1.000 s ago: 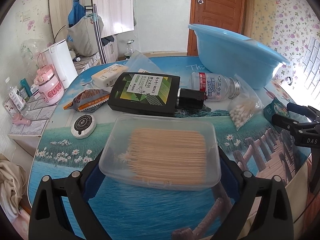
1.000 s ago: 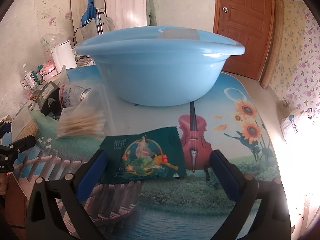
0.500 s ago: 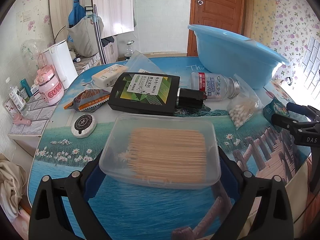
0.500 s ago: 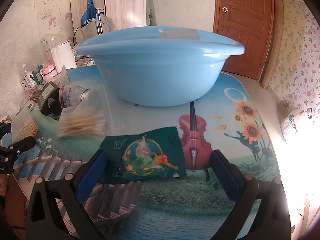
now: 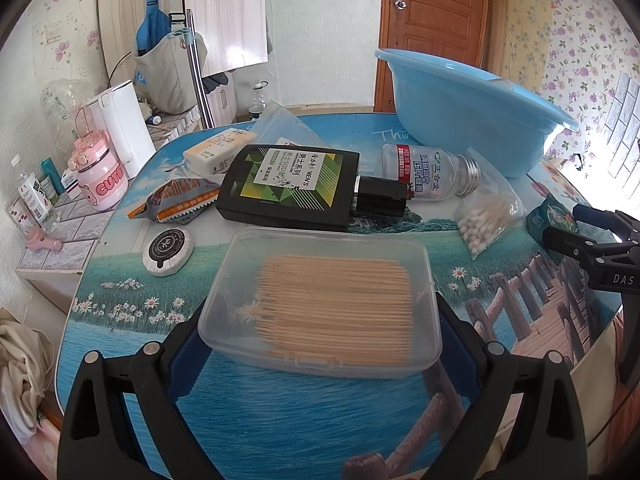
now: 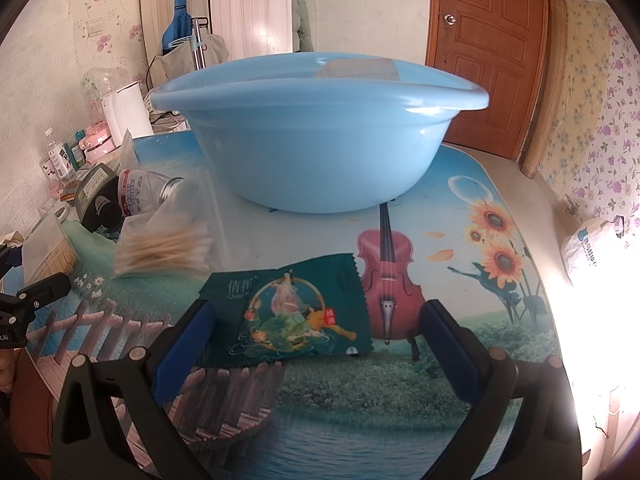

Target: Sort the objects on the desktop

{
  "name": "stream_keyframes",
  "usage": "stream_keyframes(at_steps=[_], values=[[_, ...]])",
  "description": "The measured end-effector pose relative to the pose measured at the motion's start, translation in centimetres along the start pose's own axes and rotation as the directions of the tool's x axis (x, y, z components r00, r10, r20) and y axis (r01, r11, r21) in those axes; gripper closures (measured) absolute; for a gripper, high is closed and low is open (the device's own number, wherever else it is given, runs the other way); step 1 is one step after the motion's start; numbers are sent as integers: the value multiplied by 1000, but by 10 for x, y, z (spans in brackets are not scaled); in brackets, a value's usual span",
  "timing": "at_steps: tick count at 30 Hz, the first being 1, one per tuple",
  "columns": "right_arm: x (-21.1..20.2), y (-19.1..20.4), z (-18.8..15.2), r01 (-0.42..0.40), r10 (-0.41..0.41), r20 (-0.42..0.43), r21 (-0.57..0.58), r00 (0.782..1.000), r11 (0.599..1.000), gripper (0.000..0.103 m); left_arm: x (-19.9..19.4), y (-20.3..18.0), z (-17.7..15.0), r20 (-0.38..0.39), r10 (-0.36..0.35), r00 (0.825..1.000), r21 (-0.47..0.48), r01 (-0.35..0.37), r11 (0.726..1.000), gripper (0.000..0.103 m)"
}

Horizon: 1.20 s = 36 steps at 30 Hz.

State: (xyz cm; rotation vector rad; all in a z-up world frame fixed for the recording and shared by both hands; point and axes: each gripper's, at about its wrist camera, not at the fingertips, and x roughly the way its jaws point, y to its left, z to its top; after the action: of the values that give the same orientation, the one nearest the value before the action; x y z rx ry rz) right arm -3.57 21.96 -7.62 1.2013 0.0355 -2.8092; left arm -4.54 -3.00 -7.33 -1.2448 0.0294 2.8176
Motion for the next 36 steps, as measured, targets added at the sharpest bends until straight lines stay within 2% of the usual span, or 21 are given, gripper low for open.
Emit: stream_keyframes(at_steps=[19, 23, 26, 30, 36], values=[[0, 0, 0, 2, -2, 1, 1, 1000, 1000, 0, -1, 0, -1, -3, -2, 1000, 4, 2, 1000, 6], [0, 1, 0, 1, -1, 0, 1, 1000, 1000, 0, -3, -1, -1, -4, 2, 1000, -5, -2, 1000, 9], [0, 1, 0, 1, -1, 1, 0, 1000, 1000, 0, -4, -1, 2, -14, 1, 1000, 10, -1, 1000, 10], [0, 1, 0, 1, -1, 0, -1, 1000, 1000, 0, -13, -4, 5, 14, 14, 1000, 38, -15, 999, 9], [0, 0, 0, -6, 7, 2, -7, 1000, 1000, 0, -24, -5, 14, 26, -21, 999, 5, 21, 1000, 9]])
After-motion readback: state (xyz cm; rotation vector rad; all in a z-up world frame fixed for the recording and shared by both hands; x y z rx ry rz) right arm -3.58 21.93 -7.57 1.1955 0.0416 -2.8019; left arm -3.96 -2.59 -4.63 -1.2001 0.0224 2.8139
